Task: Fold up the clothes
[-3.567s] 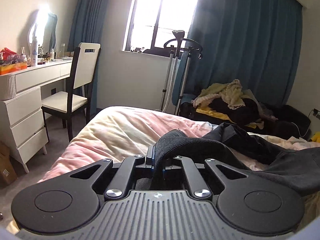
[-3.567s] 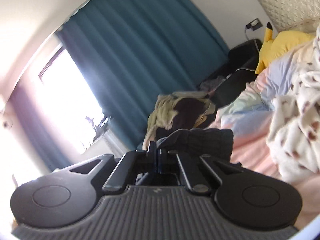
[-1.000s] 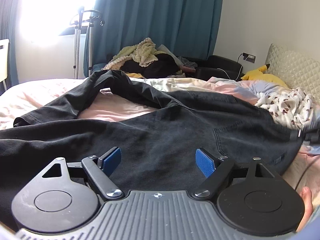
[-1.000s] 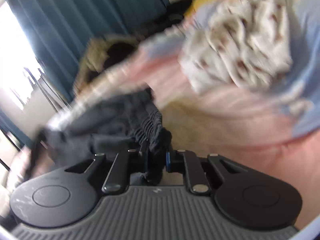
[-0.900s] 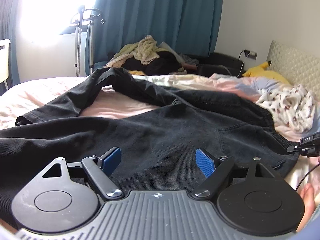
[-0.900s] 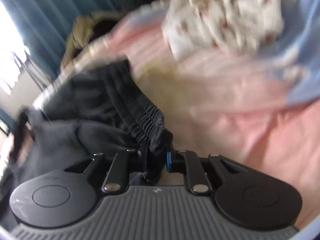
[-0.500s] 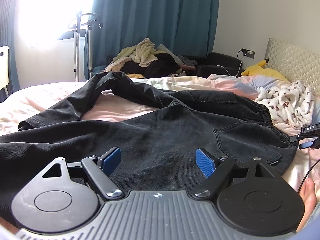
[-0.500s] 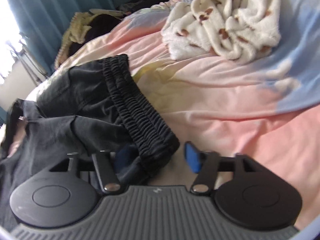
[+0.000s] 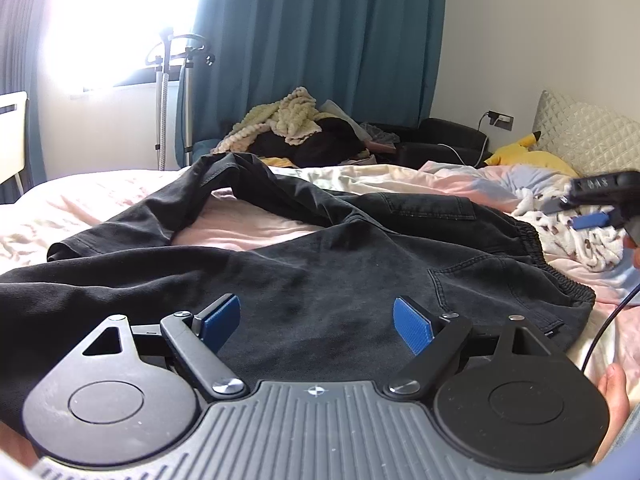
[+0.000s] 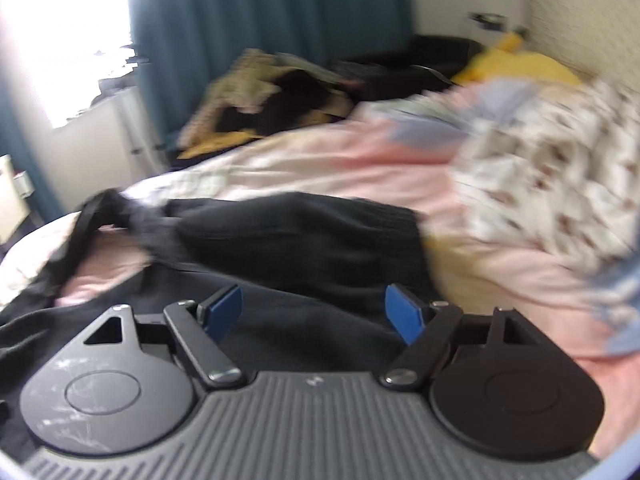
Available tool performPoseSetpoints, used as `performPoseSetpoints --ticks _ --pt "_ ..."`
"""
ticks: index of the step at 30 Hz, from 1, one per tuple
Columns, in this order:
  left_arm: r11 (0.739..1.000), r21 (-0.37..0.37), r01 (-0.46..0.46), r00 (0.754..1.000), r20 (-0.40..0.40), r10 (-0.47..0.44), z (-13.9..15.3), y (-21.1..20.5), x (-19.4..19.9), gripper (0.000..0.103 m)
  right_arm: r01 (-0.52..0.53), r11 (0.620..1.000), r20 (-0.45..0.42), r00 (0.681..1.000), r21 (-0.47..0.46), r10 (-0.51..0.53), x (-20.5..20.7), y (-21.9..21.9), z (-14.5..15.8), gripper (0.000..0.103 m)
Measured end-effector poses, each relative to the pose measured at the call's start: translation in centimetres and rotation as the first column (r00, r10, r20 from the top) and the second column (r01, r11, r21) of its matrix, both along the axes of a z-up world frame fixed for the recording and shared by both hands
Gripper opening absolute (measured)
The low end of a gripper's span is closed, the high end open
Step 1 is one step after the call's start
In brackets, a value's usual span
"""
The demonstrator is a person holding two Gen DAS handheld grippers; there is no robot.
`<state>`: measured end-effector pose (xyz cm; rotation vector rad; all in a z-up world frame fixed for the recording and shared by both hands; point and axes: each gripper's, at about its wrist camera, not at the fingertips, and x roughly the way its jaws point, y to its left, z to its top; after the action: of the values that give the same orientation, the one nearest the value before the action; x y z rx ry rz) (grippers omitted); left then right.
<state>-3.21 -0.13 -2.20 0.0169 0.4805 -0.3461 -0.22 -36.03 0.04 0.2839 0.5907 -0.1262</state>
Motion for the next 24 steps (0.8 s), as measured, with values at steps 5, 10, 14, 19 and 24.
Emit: performPoseSetpoints --ticks 5,10,14,19,24 --pt "1.0 -0.016 -0.026 1.0 0.003 0.026 0.1 0.6 -0.1 0.088 -0.13 0.991 0.067 0.99 0.024 0.128 1.0 6.2 1.0 0.081" --pt "0.998 -0.023 -0.055 0.998 0.002 0.055 0.2 1.1 0.0 0.088 -0.229 0.973 0.121 0.967 0.026 0.224 1.5 11.4 1.4 0.084" --pt "0.997 -0.03 -0.076 0.997 0.002 0.076 0.2 1.5 0.2 0.088 -0.277 0.96 0.13 0.954 0.032 0.27 2.8 14.4 1.6 0.086" --pt "0.997 0.022 -0.073 0.996 0.046 0.072 0.4 1.7 0.6 0.088 -0.322 0.946 0.195 0.927 -0.018 0.32 2.7 16.7 1.6 0.086" --pt "0.987 0.036 -0.158 0.985 0.082 0.155 0.8 2.8 1.6 0.088 -0.329 0.944 0.223 0.922 0.013 0.318 2.4 15.8 0.1 0.086"
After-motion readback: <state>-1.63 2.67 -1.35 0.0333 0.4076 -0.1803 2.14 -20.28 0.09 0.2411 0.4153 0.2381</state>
